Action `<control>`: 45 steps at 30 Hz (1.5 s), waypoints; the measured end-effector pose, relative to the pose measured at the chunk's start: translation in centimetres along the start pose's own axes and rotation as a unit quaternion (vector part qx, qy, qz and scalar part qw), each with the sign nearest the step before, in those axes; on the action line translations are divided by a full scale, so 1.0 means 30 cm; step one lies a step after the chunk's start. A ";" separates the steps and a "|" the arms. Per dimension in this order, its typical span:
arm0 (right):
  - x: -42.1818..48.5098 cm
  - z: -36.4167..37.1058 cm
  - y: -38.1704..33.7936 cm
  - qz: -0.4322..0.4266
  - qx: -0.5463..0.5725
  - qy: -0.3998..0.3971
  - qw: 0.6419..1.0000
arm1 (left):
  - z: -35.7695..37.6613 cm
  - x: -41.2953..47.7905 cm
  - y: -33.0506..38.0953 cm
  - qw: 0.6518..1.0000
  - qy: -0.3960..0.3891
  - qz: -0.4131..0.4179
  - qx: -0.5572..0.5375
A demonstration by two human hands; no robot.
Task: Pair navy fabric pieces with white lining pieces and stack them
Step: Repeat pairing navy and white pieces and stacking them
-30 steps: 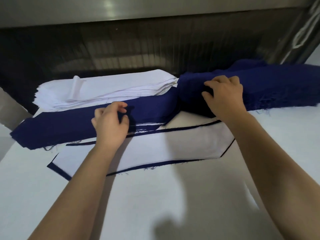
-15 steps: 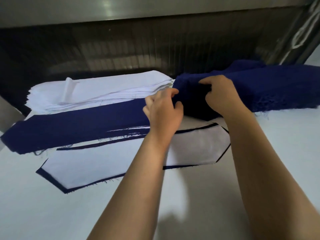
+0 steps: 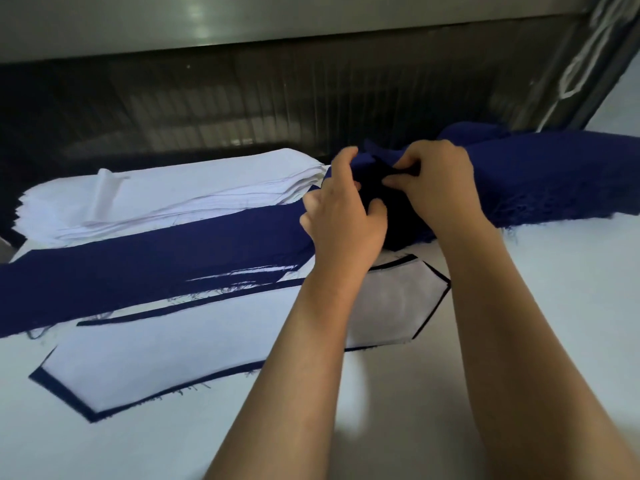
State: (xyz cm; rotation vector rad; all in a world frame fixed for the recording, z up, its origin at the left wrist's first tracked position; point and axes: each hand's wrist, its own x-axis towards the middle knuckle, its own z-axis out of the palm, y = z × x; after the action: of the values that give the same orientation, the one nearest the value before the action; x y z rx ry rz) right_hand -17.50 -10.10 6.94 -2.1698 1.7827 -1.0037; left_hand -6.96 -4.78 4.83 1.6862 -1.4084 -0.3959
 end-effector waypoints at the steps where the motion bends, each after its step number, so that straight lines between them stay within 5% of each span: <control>1: -0.001 0.002 0.006 -0.005 0.013 0.000 1.000 | 0.002 -0.002 0.006 1.000 0.019 0.009 -0.007; 6: -0.002 -0.011 0.016 -0.023 0.076 0.001 0.997 | 0.001 0.010 0.041 0.997 0.049 0.052 -0.012; 10: 0.000 -0.019 0.006 -0.054 0.051 0.012 0.997 | -0.001 0.052 0.050 0.988 -0.113 0.067 0.079; 13: 0.000 -0.023 0.002 -0.054 0.051 0.025 0.997 | -0.013 0.069 0.058 0.985 -0.139 0.074 0.071; 22: 0.014 -0.045 0.012 -0.123 -0.024 -0.008 0.992 | -0.032 0.065 0.054 0.999 -0.041 0.030 0.001; 29: 0.001 -0.078 0.000 -0.118 -0.007 -0.129 0.985 | -0.061 0.075 0.042 0.999 -0.030 0.027 -0.001; 36: 0.003 -0.070 0.020 -0.126 -0.049 -0.059 0.989 | -0.122 0.056 0.013 0.998 0.046 0.027 -0.043; 45: -0.037 -0.001 0.042 0.007 -0.120 0.008 0.993 | -0.259 0.001 -0.178 0.974 0.151 -0.092 -0.139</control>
State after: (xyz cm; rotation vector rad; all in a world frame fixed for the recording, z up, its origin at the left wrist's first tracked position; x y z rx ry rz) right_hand -18.61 -9.42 5.89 -2.2861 2.0158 -0.8453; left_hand 1.96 -1.73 5.08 1.5734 -0.9331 -0.3997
